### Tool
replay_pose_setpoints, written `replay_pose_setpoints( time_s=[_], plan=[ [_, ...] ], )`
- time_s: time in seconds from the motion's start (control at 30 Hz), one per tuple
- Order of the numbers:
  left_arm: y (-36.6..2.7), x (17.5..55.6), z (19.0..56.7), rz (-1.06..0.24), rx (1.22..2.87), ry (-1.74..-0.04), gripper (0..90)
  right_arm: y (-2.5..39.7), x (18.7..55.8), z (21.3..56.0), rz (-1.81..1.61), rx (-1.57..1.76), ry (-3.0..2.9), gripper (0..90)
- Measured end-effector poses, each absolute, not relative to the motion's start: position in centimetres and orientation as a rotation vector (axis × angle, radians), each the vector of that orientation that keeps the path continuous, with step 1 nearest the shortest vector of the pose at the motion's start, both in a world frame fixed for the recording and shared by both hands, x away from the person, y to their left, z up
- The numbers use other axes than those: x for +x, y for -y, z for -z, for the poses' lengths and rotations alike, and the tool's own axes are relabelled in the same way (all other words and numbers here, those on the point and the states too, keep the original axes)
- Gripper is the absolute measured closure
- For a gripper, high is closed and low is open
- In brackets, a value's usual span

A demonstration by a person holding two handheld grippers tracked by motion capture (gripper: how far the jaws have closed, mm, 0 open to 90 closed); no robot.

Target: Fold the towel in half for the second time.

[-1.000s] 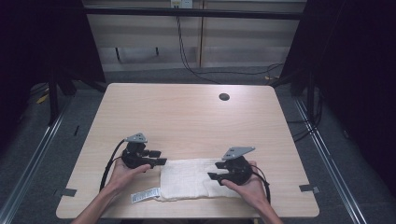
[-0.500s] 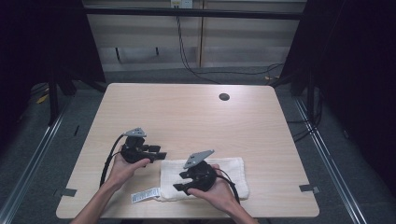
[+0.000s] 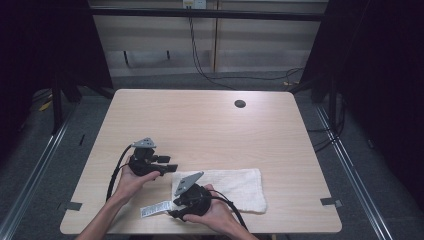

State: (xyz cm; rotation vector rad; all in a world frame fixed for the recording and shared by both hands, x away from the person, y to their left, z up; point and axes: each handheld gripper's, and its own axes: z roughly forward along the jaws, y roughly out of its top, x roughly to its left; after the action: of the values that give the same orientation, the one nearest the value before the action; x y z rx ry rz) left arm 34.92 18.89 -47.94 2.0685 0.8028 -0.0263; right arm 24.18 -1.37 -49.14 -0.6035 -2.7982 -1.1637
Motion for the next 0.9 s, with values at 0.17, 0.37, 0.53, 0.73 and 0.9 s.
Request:
replay_pose_setpoints(
  time_s=[0.17,0.37,0.53,0.73,0.9],
  plan=[
    [-19.1,34.6,48.2,0.037,2.103,-0.786,45.0,1.0,22.9,49.4,1.152,-0.559,2.903,61.0],
    [-19.2,34.4,48.4,0.045,2.136,-0.769,46.4,1.2,22.9,49.6,1.199,-0.581,2.938,73.3],
    [-18.8,34.3,48.8,0.054,2.165,-0.751,50.4,1.5,23.3,49.7,1.202,-0.632,2.912,82.5],
    [-18.3,34.7,49.1,0.059,2.186,-0.720,60.5,1.7,23.8,49.8,1.211,-0.658,2.861,83.6],
    [-18.0,34.8,49.3,0.052,2.209,-0.703,63.9,1.7,23.8,49.8,1.210,-0.660,2.854,83.6]
  ],
)
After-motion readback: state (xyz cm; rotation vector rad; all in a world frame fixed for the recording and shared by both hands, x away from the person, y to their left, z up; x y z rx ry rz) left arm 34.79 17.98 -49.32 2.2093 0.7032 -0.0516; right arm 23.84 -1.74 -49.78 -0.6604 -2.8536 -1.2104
